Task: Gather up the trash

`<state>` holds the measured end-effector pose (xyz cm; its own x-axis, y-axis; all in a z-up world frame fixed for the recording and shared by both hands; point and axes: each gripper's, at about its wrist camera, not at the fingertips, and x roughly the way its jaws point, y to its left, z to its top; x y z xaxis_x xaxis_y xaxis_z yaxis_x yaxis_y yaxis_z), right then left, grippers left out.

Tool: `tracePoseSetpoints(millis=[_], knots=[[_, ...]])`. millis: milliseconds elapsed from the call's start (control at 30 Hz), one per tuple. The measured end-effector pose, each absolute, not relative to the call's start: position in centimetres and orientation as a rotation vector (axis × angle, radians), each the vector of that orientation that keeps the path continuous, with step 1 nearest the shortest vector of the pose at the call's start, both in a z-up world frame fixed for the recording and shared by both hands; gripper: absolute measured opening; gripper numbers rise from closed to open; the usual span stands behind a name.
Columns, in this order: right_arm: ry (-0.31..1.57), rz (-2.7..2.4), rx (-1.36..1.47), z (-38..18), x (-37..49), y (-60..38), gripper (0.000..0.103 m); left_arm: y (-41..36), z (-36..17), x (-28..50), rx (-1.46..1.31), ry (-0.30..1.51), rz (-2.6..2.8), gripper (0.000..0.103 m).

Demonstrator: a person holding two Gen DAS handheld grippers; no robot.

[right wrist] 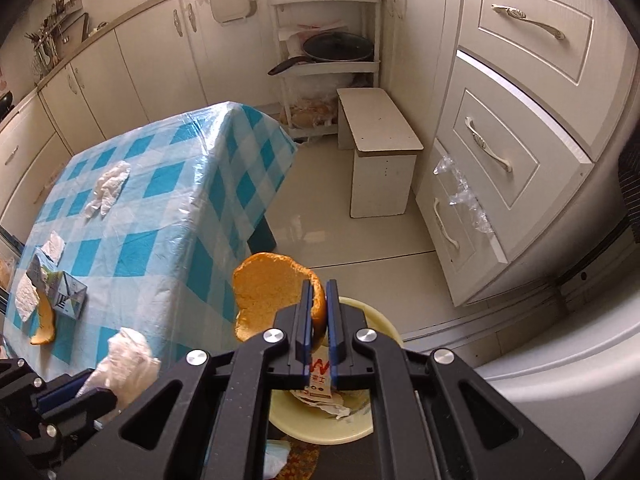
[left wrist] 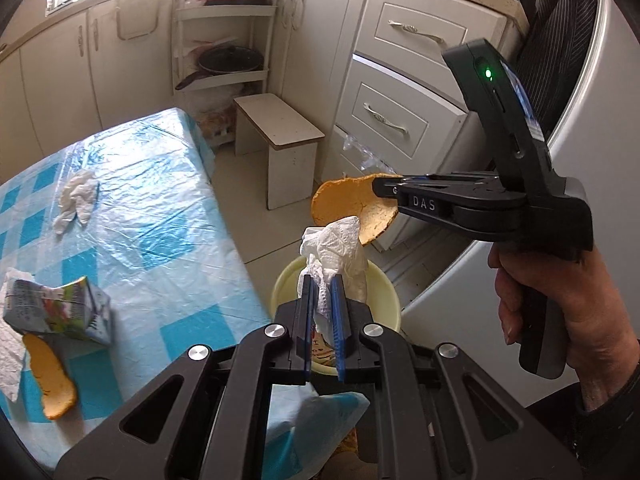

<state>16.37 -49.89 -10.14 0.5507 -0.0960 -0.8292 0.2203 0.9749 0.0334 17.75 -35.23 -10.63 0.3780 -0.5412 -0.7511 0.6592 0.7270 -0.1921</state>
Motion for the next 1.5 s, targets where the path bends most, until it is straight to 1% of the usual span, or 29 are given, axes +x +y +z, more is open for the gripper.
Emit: tracePoseSetpoints(millis=[167, 200, 233, 267, 300, 367, 400, 433, 533, 600, 700, 767, 900, 1133, 1233, 1367, 1500], knots=[[1.041, -0.212, 0.084, -11.6, 16.5, -50.6, 0.008, -38.6, -13.2, 17.3, 0.173, 0.950, -0.781, 0.008], [1.072, -0.217, 0.070, -12.2, 16.6, -50.8, 0.014, -39.2, -13.8, 17.2, 0.180, 0.959, -0.782, 0.008], [1.087, -0.230, 0.059, -12.5, 16.6, -51.0, 0.027, -39.7, -14.2, 17.2, 0.185, 0.969, -0.781, 0.008], [1.090, -0.249, 0.052, -12.6, 16.6, -51.2, 0.034, -40.4, -14.8, 17.2, 0.191, 0.980, -0.778, 0.009], [1.084, -0.263, 0.051, -12.5, 16.6, -51.5, 0.044, -41.1, -15.4, 17.3, 0.198, 0.990, -0.771, 0.009], [1.056, -0.281, 0.078, -11.9, 16.3, -52.2, 0.046, -42.4, -16.4, 17.6, 0.206, 1.017, -0.777, 0.015], [1.034, -0.286, 0.098, -11.4, 16.1, -52.6, 0.046, -42.9, -16.6, 17.7, 0.211, 1.021, -0.773, 0.023], [1.007, -0.291, 0.118, -10.8, 16.0, -52.9, 0.048, -43.3, -16.8, 17.6, 0.217, 1.020, -0.769, 0.034], [0.920, -0.295, 0.170, -9.0, 15.7, -53.4, 0.053, -43.6, -16.5, 17.2, 0.221, 0.999, -0.775, 0.049], [0.869, -0.290, 0.196, -7.9, 15.6, -53.4, 0.056, -43.2, -15.8, 16.9, 0.229, 0.974, -0.775, 0.055], [0.806, -0.257, 0.241, -6.6, 15.7, -53.1, 0.062, -41.6, -14.6, 16.6, 0.227, 0.950, -0.764, 0.057], [0.781, -0.233, 0.273, -6.0, 16.0, -52.9, 0.064, -39.7, -13.6, 16.4, 0.217, 0.928, -0.746, 0.060], [0.770, -0.180, 0.313, -5.5, 16.7, -51.7, 0.065, -33.6, -11.5, 16.0, 0.181, 0.878, -0.661, 0.069], [0.778, -0.086, 0.331, -5.3, 18.3, -48.1, 0.067, -20.7, -10.3, 17.7, 0.078, 0.877, -0.380, 0.069], [0.790, -0.036, 0.340, -5.3, 19.1, -46.2, 0.067, -16.5, -10.2, 19.6, 0.040, 0.885, -0.287, 0.069], [0.808, 0.016, 0.316, -5.5, 20.5, -43.2, 0.067, -13.0, -11.0, 21.9, 0.009, 0.916, -0.230, 0.071], [0.832, 0.064, 0.293, -6.3, 22.3, -40.4, 0.067, -11.8, -13.1, 23.7, 0.027, 0.949, -0.205, 0.071]])
